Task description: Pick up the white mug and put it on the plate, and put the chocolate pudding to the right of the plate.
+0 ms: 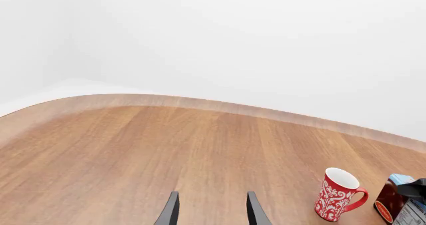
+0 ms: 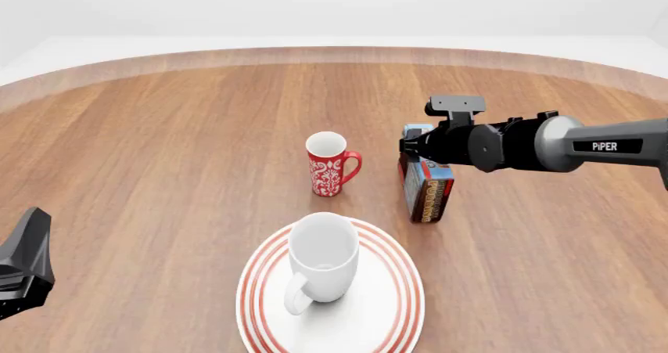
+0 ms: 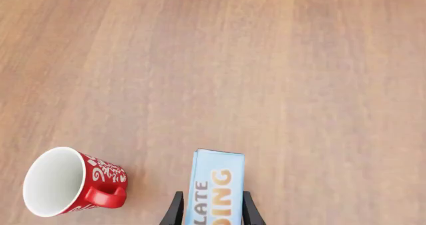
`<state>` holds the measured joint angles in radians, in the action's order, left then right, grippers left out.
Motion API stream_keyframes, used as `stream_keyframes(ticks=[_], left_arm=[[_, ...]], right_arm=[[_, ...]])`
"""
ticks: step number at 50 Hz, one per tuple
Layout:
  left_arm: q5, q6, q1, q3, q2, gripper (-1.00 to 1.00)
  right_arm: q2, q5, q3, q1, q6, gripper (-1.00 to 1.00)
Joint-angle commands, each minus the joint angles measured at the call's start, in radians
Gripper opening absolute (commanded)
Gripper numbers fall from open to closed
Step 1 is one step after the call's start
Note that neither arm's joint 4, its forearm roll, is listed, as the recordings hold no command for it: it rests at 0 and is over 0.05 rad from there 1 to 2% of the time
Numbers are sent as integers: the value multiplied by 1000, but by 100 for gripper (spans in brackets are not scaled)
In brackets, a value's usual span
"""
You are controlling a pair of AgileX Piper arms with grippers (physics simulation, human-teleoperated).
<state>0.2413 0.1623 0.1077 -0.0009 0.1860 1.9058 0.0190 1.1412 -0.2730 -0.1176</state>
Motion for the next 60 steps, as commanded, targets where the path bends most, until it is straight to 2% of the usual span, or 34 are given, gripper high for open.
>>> stream_keyframes(ticks=[1,5,7,28,60], left_arm=[[0,0,0,0,0,100],[1,-1,-1,0,1,100],[-46,5,-5,0,-44,100],[37,4,-4,0,41,100],[15,0,-3,0,18,100]], right_arm=[[13,-8,-5,8,-5,-100],[9,-7,-8,11,-2,-100],[7,-5,-10,11,-2,-100],[-76,0,-47,32,11,-100],[-280,-24,-150,57,-12,-100]])
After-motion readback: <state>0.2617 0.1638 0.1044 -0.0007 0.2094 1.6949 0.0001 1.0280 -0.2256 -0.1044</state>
